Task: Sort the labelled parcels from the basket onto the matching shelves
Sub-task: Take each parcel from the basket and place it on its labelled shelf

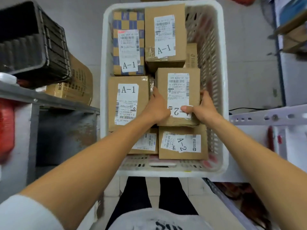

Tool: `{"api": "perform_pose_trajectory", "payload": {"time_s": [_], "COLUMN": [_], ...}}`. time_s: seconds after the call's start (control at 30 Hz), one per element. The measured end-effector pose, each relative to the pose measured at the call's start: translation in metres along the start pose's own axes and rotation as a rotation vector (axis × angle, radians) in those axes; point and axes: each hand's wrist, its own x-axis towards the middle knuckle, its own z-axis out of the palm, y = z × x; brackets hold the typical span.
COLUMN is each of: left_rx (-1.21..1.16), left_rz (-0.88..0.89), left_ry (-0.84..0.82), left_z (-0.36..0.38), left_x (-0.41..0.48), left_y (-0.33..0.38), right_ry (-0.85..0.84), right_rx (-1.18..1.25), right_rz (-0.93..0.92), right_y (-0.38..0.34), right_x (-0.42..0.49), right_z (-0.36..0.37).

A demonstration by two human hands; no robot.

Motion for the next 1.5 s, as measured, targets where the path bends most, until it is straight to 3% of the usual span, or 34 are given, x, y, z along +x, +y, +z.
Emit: {"api": "perform_pose_trajectory", "payload": {"time_s": [0.27, 0.43, 0.83, 1.0, 1.5], "left_rx": [-0.254, -0.376, -0.338, -0.301, -0.177], "left_rz": [-0.016, 0.042, 0.460, 0.550, 0.761], "left_ry": [0.037, 0.047, 0.000, -0.024, -0.010], "left_z": [0.026, 0.004, -0.104, -0.130, -0.090], "left_x": [-0.009, -0.031, -0.128, -0.180, -0.332], "left_y": [0.001, 0.003, 0.043, 0.031, -0.022], "right_ry": [-0.042, -0.020, 0.189, 0.282, 0.343], "right_rx": [0.049, 0.087, 0.218, 0.200, 0.227], "right_rz": [-0.078, -0.125, -0.401, -0.399, -0.568], "right_y": [0.008, -0.010, -0.081, -0.088, -0.010], "right_x": [-0.003, -0.024, -0.160, -0.219, -0.375], "right_z": [-0.014, -0.021, -0.018, 0.008, 0.041]}}
